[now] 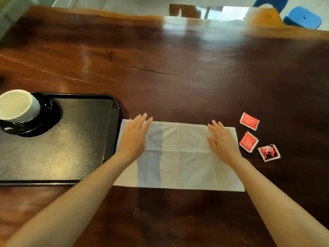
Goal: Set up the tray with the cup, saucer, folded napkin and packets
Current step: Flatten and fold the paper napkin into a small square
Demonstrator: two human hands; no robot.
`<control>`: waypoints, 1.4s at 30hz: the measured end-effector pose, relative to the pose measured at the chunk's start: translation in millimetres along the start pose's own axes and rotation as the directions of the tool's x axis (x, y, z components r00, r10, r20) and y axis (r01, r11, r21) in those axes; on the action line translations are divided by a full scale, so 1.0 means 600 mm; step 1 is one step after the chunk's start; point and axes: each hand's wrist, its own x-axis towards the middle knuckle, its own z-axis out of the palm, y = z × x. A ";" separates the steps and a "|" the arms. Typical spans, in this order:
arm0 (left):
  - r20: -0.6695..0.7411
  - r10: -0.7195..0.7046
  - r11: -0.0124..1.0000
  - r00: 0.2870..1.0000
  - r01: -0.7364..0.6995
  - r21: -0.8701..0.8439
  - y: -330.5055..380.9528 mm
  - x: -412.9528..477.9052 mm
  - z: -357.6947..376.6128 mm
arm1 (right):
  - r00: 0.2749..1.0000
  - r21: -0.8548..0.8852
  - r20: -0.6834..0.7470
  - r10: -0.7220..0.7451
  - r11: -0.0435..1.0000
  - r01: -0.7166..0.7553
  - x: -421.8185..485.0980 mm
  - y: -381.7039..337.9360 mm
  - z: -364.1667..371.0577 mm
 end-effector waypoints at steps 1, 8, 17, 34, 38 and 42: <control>0.051 0.023 0.999 0.998 -0.025 0.028 -0.006 0.025 -0.009 | 0.999 -0.002 -0.035 -0.003 1.000 0.003 0.000 -0.002 -0.007; 0.330 0.107 0.994 0.938 -0.106 -0.019 -0.023 0.112 -0.039 | 0.991 -0.067 0.019 0.130 0.989 -0.129 0.042 -0.012 -0.053; 0.571 0.131 0.967 0.810 0.021 -0.252 -0.050 0.131 -0.067 | 0.963 0.299 0.238 0.124 0.934 -0.194 0.052 -0.001 -0.082; 0.546 0.156 0.951 0.823 0.025 -0.309 -0.056 0.111 -0.100 | 0.979 0.188 0.198 0.038 0.979 -0.076 0.042 0.012 -0.109; 0.536 0.164 0.960 0.828 -0.010 -0.279 -0.057 0.100 -0.127 | 0.958 0.105 0.288 -0.006 0.994 -0.026 0.019 0.023 -0.127; 0.559 0.149 0.985 0.815 -0.075 -0.154 -0.070 0.087 -0.166 | 0.971 0.090 0.237 0.008 0.995 -0.030 -0.008 0.035 -0.161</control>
